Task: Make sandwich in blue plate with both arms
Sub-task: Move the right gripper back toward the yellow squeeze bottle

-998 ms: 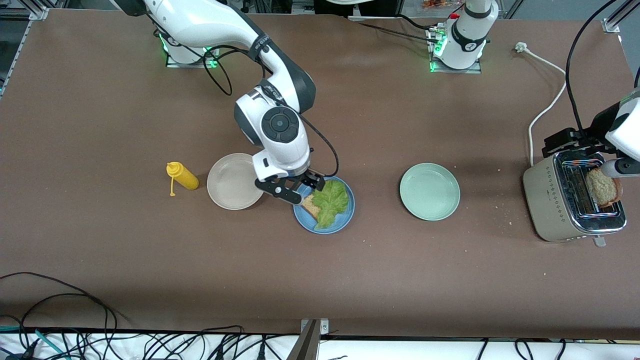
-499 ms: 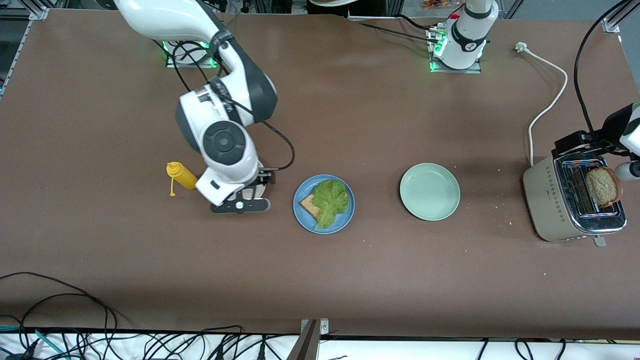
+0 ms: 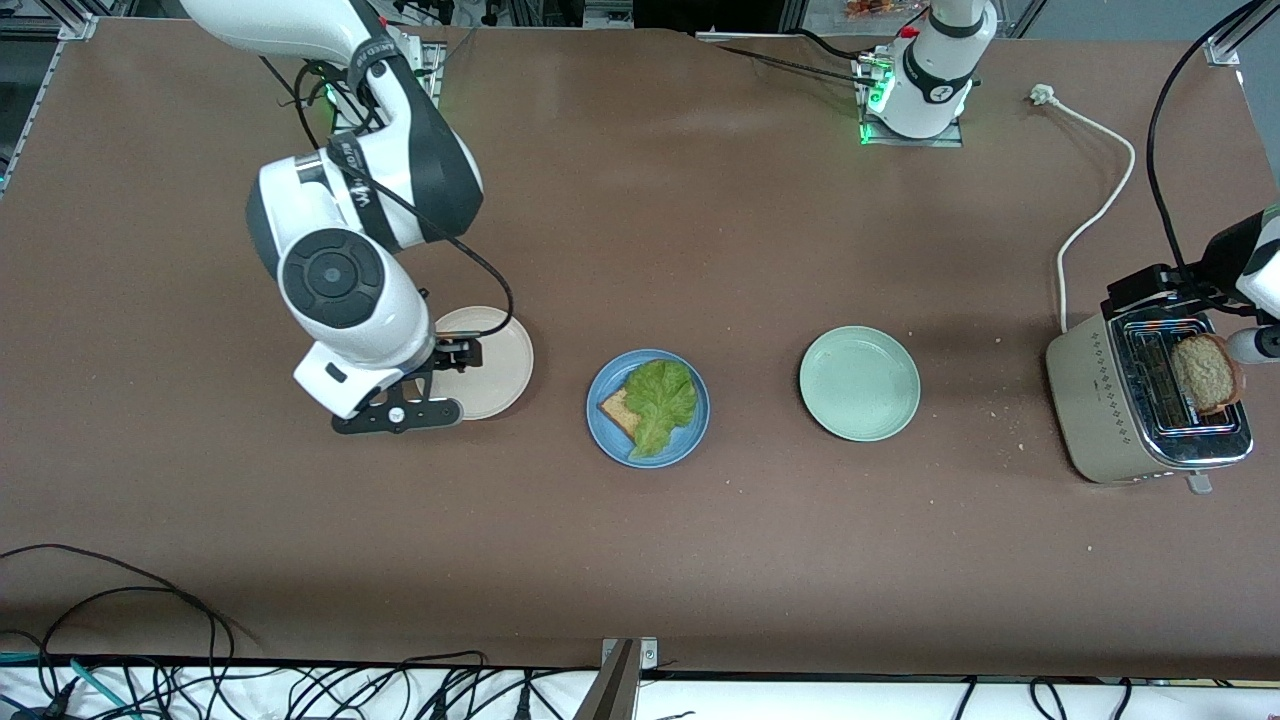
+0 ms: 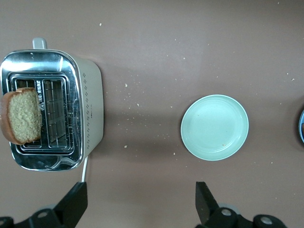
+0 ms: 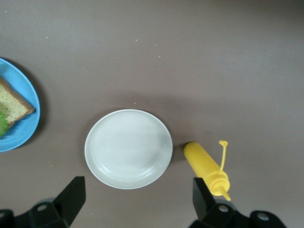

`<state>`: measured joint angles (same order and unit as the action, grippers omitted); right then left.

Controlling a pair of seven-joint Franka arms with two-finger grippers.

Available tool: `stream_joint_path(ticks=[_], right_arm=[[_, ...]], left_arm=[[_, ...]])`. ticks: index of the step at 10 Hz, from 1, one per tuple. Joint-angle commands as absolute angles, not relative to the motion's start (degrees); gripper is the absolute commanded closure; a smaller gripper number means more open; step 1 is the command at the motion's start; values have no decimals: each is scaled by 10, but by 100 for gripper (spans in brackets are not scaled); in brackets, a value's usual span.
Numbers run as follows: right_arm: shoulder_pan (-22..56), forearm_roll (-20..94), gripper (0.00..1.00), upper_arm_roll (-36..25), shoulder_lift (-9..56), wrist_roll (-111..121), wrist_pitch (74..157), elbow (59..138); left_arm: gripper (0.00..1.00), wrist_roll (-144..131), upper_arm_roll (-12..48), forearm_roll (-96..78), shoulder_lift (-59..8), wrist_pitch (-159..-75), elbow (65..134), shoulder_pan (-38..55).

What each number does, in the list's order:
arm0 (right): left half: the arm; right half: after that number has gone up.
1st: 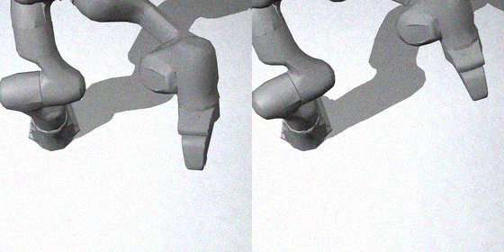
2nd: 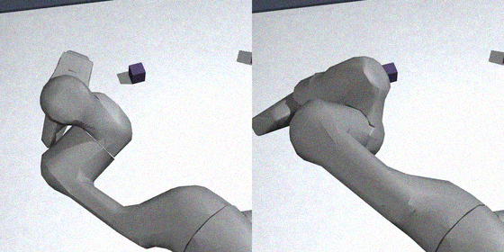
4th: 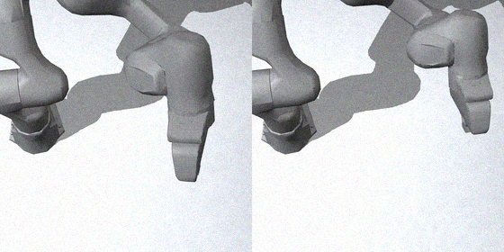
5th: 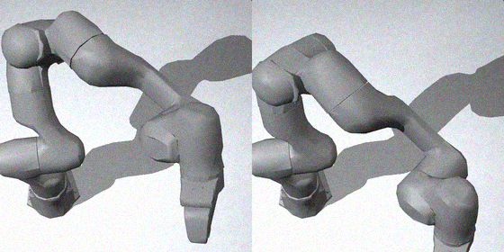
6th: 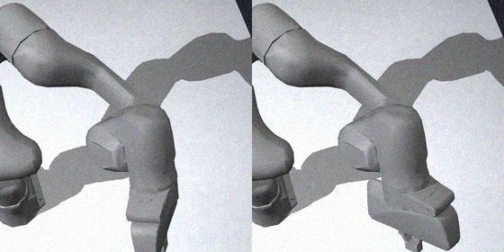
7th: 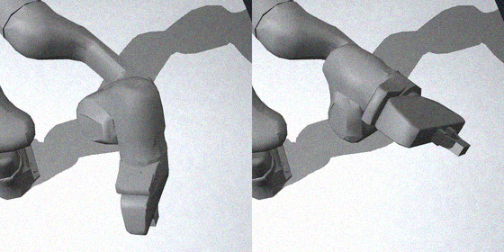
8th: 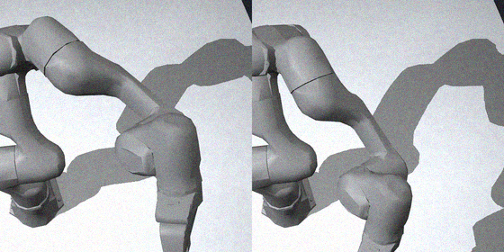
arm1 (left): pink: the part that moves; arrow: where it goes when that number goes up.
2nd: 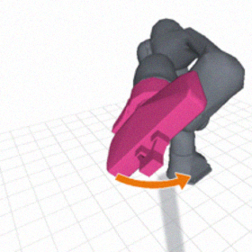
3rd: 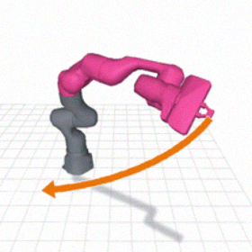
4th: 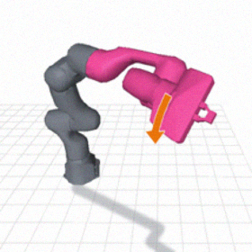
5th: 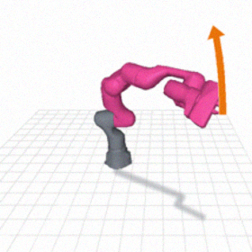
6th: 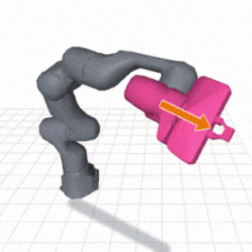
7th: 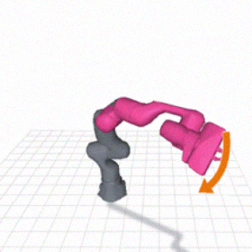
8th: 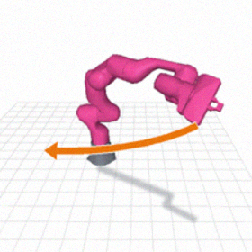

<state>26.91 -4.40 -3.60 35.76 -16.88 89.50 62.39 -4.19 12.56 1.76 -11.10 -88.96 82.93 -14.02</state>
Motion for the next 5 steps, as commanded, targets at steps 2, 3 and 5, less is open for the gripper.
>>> stream_joint_path(ticks=[2, 3, 5], right_arm=[[252, -27, 0, -80, 341, -70, 896, 642], [256, -22, 0, -97, 317, -56, 920, 696], [219, -12, 0, -98, 227, 41, 1031, 882]], left_arm=[[0, -37, 127, 7, -109, -882, 821, -141], [0, -36, 127, 7, -109, -882, 821, -142], [0, -36, 127, 7, -109, -882, 821, -143]])
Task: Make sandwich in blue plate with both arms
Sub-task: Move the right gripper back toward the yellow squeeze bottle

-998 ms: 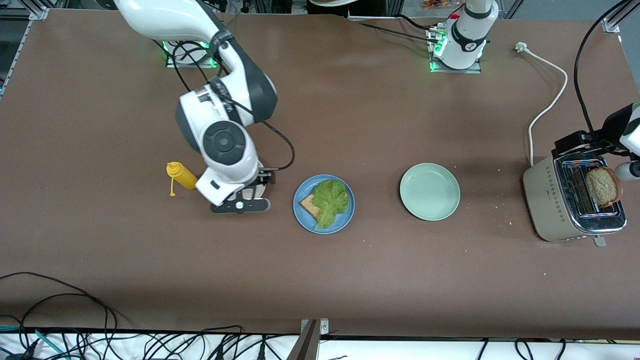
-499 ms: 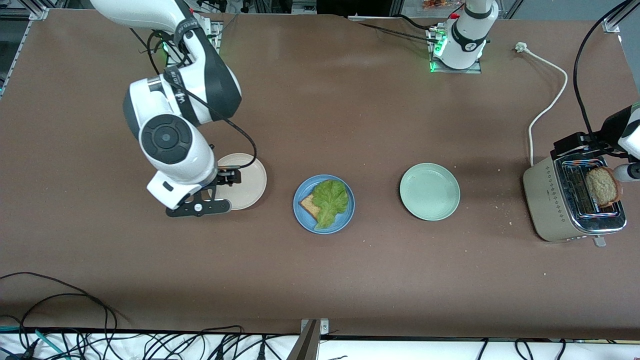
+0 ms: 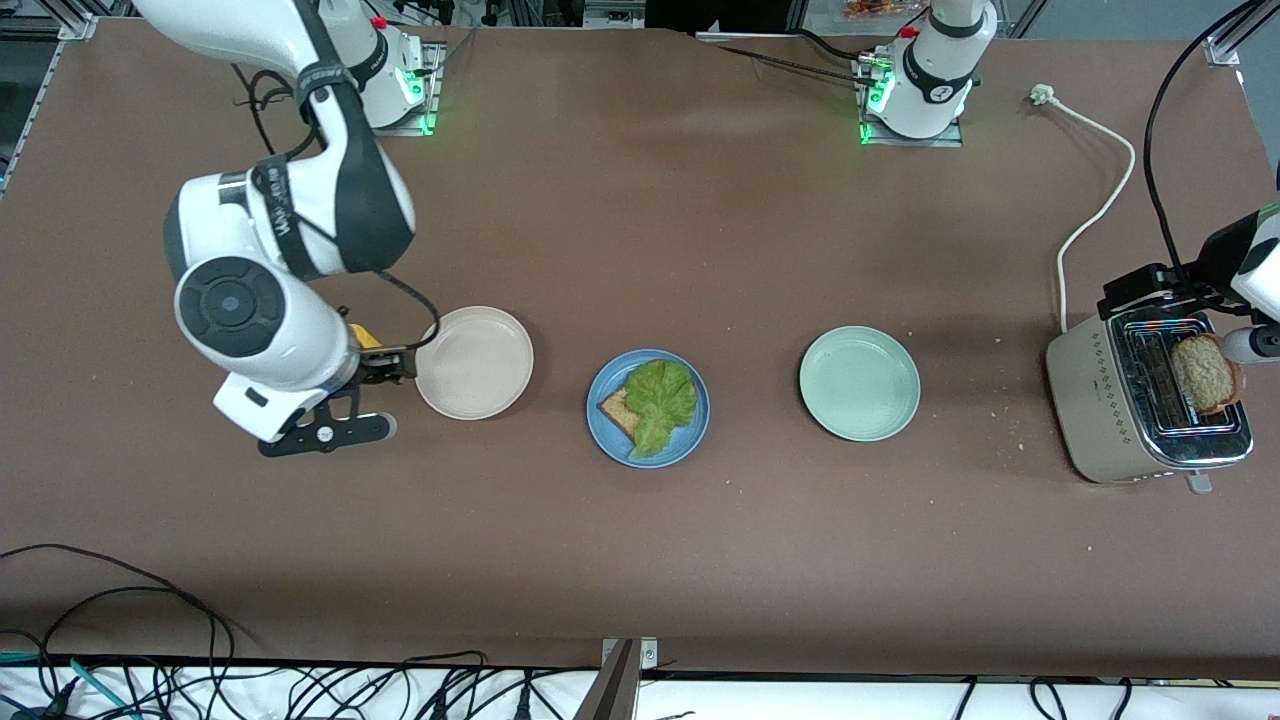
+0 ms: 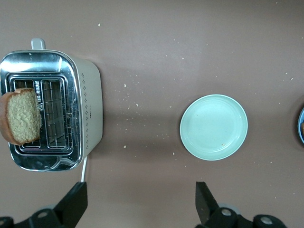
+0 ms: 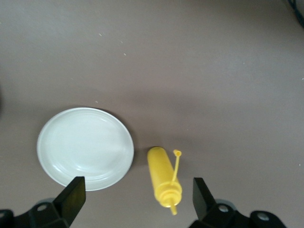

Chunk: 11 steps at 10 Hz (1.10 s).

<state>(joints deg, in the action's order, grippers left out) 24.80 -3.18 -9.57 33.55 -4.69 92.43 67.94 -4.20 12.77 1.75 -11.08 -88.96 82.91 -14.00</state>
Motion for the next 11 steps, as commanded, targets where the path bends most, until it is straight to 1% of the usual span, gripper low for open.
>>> stream_joint_path(ticks=[1, 2, 3, 5, 8, 11], right_arm=[[193, -6, 0, -95, 182, 85, 1087, 966], [161, -1, 0, -84, 159, 131, 1099, 1011], [120, 30, 0, -71, 146, 198, 1099, 1039], [55, 109, 0, -70, 154, 372, 1097, 1063], [-1, 205, 0, -70, 187, 592, 1099, 1078], [-39, 320, 0, -71, 241, 839, 1091, 1078]], left_arm=[[0, -36, 127, 7, -109, -882, 821, -143], [0, -36, 128, 7, -109, -882, 821, -142], [0, -36, 128, 7, -109, -882, 821, -142], [0, -36, 128, 6, -109, -882, 821, -142], [0, -36, 128, 7, -109, -882, 821, -142], [0, -36, 128, 6, -109, -882, 821, -142]])
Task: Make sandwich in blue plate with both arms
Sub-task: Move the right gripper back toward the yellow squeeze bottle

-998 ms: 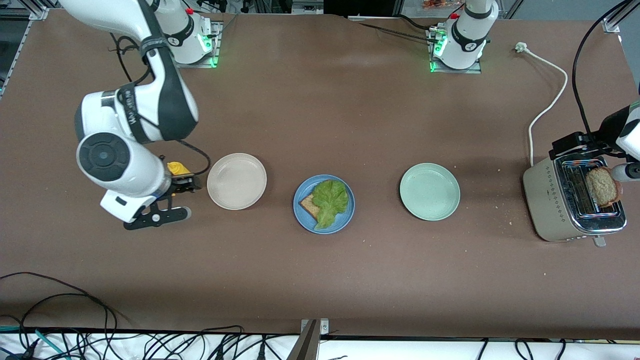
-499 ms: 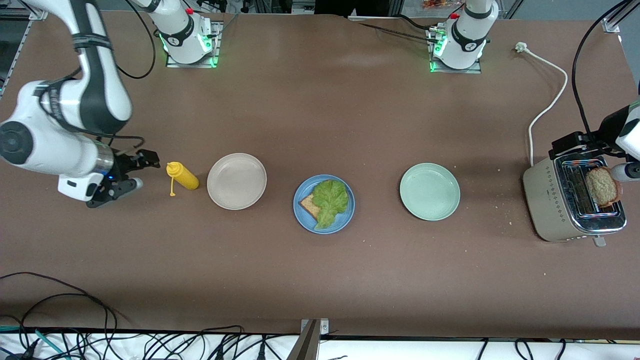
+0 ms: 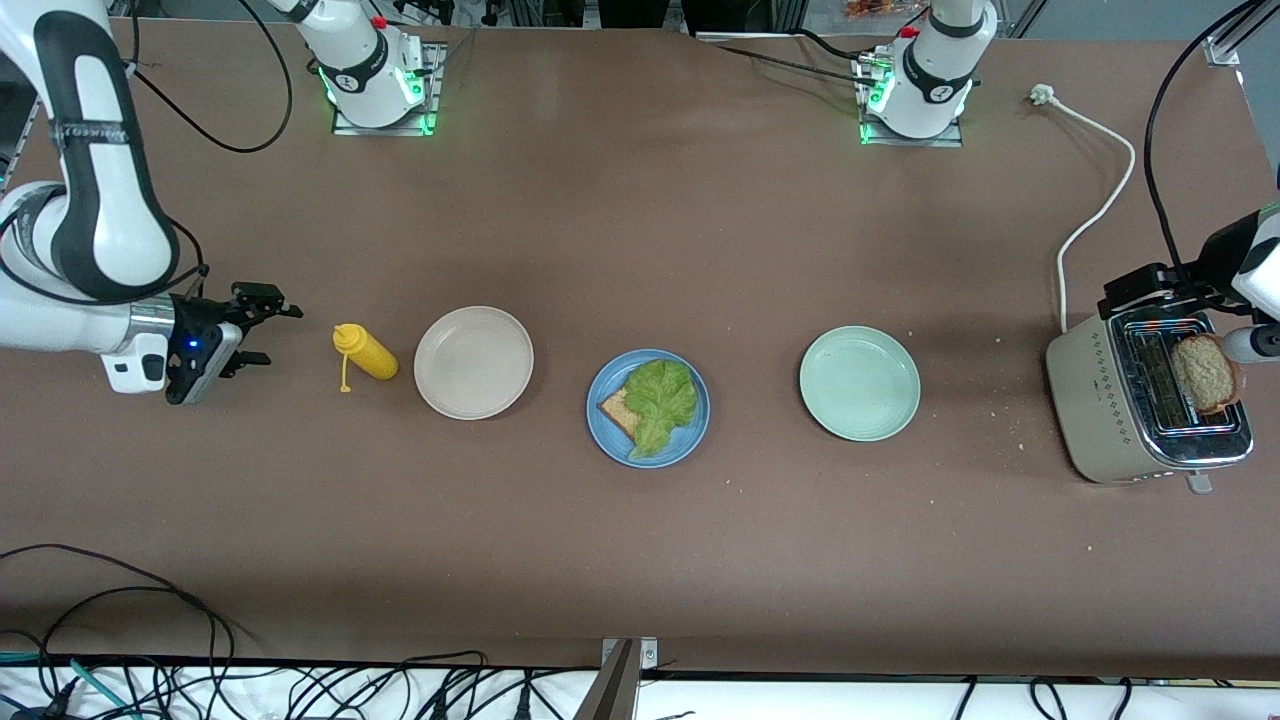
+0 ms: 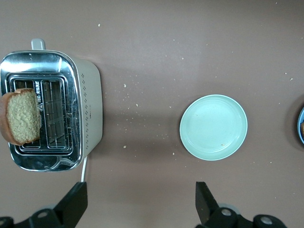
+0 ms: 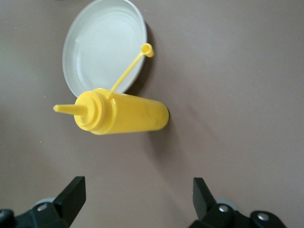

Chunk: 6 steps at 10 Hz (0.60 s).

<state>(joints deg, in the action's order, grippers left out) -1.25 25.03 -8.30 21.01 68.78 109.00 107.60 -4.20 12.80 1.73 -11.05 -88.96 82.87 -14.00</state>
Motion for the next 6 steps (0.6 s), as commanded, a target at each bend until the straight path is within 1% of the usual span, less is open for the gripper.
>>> stream_joint_path(ticks=[1, 3, 5, 6], right_arm=[[-46, 352, 0, -71, 261, 904, 1091, 1078], [-61, 434, 0, -71, 296, 1076, 1085, 1078], [-69, 516, 0, -71, 323, 1212, 1057, 1076], [-70, 526, 0, -71, 327, 1230, 1016, 1076]], left_arm=[[0, -36, 128, 6, -109, -882, 821, -142], [0, -36, 127, 6, -109, -882, 821, -142], [0, -35, 127, 6, -109, -882, 821, -142], [0, -35, 127, 6, -109, -882, 821, -143]])
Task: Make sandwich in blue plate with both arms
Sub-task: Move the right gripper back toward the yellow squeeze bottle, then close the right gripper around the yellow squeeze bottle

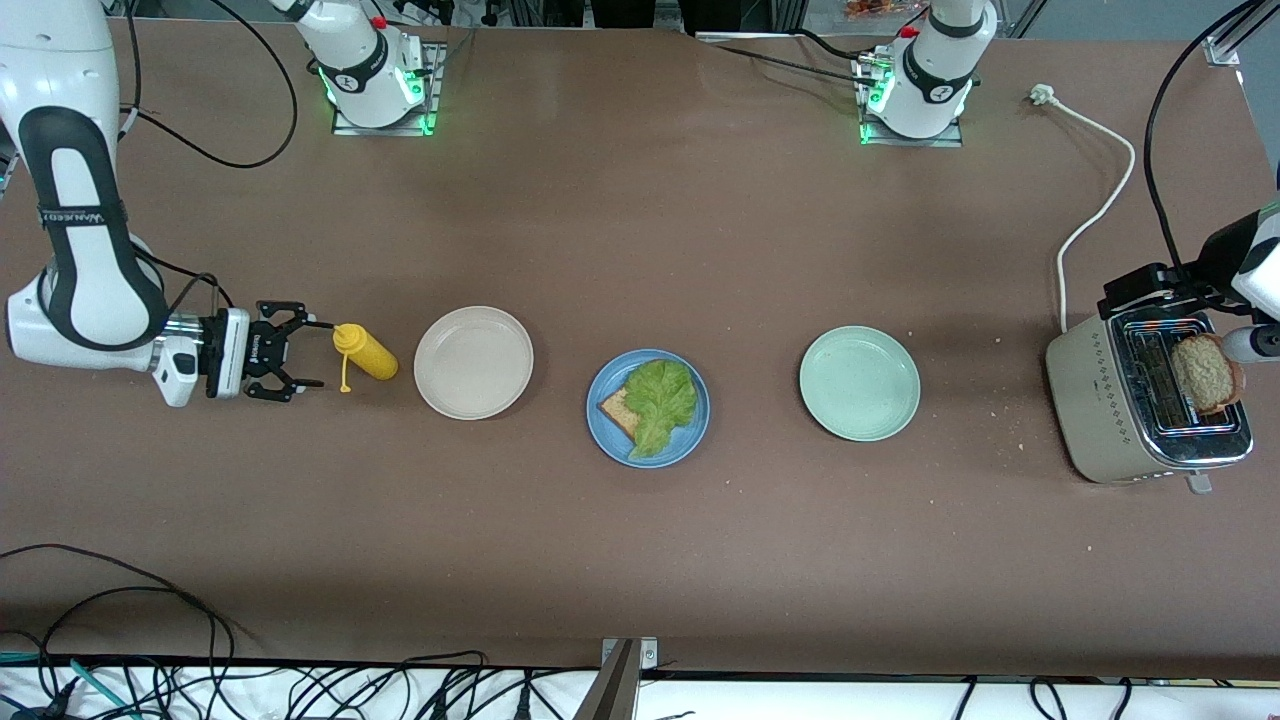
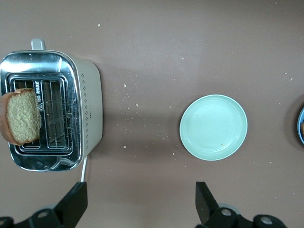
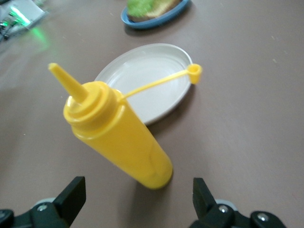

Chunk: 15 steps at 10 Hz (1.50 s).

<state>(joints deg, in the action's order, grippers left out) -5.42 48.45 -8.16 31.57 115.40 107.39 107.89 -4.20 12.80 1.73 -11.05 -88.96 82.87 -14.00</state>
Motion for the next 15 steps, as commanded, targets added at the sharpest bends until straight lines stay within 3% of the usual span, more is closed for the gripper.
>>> stream_joint_path(ticks=[1, 8, 9, 11, 12, 15], right_arm=[[-77, 539, 0, -71, 337, 1251, 984, 1076], [-81, 634, 0, -70, 383, 1403, 939, 1073], [-80, 642, 8, -69, 383, 1404, 940, 1072], [-79, 647, 51, -69, 383, 1392, 941, 1072], [-78, 649, 68, -69, 383, 1391, 945, 1072], [-78, 642, 85, -67, 377, 1339, 952, 1064]], left_arm=[[0, -35, 127, 6, -109, -882, 821, -142], [0, -36, 128, 6, -109, -882, 821, -142], [0, -36, 128, 6, -109, -882, 821, -142], [0, -36, 128, 6, -109, -882, 821, -142], [0, -36, 128, 6, -109, -882, 821, -142], [0, -36, 127, 6, -109, -882, 821, -142]])
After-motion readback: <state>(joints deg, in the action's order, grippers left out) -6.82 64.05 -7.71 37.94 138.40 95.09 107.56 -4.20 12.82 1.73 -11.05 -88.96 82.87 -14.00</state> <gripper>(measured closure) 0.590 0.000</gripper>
